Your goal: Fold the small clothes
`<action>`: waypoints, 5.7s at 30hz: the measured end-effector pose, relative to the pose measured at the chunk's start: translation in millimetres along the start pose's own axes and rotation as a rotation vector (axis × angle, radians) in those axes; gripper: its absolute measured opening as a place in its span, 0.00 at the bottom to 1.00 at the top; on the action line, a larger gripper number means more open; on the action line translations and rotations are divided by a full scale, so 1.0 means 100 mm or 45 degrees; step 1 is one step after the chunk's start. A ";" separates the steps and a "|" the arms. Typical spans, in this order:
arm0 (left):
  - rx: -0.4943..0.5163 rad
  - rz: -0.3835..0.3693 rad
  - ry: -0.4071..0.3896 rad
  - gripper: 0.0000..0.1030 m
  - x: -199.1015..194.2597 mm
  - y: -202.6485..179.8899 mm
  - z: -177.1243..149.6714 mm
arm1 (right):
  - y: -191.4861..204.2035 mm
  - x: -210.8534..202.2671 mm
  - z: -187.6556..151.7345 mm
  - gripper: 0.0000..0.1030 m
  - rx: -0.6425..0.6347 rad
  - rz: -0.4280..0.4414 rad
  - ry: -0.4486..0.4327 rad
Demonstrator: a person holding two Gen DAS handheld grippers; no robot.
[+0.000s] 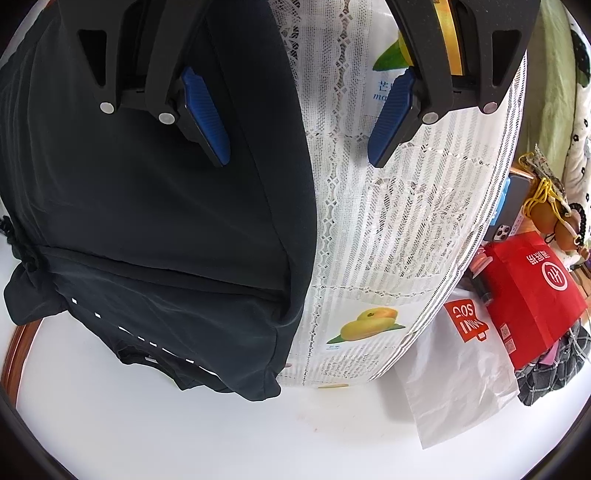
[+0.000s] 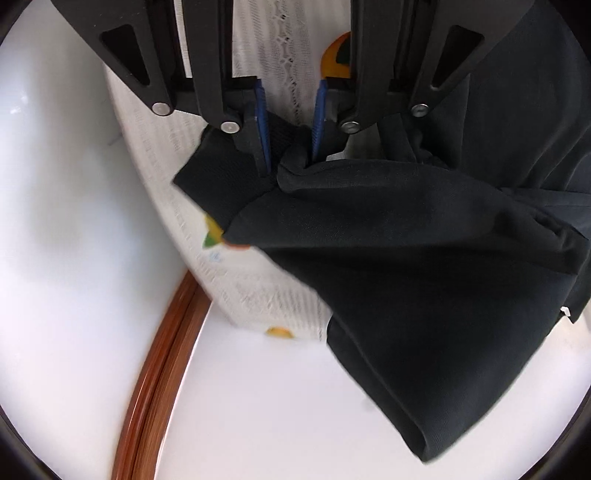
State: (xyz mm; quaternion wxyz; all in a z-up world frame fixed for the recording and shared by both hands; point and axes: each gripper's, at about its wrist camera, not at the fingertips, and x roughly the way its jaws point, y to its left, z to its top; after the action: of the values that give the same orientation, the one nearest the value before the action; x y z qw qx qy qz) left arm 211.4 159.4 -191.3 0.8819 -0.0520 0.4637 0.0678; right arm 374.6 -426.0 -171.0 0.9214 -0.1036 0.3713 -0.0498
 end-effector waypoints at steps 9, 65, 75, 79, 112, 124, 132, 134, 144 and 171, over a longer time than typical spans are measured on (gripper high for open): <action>-0.019 -0.041 -0.008 0.73 -0.10 0.10 -0.09 | 0.52 -1.31 0.59 0.16 -0.044 0.055 -0.361; 0.229 -0.425 -0.012 0.48 0.28 -2.23 0.96 | 0.24 -1.32 -0.65 0.71 0.223 0.313 -0.112; 0.086 -0.529 -0.036 0.09 0.26 -2.17 1.15 | 0.28 -1.28 -0.76 0.71 0.191 0.274 -0.092; -0.057 -0.559 -0.174 0.09 -0.06 -1.67 1.36 | 0.29 -1.35 -0.75 0.71 0.175 0.252 -0.102; 0.492 0.157 -0.225 0.66 0.52 -2.42 1.01 | 0.32 -1.21 -0.79 0.71 0.214 0.224 -0.019; -0.066 -0.216 -0.152 0.07 0.16 -0.78 1.72 | 0.44 -1.20 -0.64 0.71 0.149 0.206 0.007; -0.123 -0.156 -0.098 0.10 0.35 -0.26 1.66 | 0.67 -1.19 -0.31 0.71 0.065 0.208 -0.025; -0.085 -0.150 -0.095 0.13 0.39 -0.25 1.62 | 0.76 -1.15 -0.20 0.71 0.028 0.195 -0.042; 0.013 -0.253 -0.009 0.52 0.60 -0.34 1.34 | 1.24 -0.88 0.06 0.71 -0.117 0.304 -0.056; -0.005 -0.288 -0.021 0.06 0.59 -0.18 1.28 | 2.41 -0.61 0.07 0.38 -0.475 0.403 -0.045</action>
State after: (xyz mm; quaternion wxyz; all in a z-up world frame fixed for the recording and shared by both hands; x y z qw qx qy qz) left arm 351.4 165.9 -167.5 0.8875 -0.1052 0.4476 -0.0307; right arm 338.9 -179.9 -179.7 0.8889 -0.2133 0.3696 0.1666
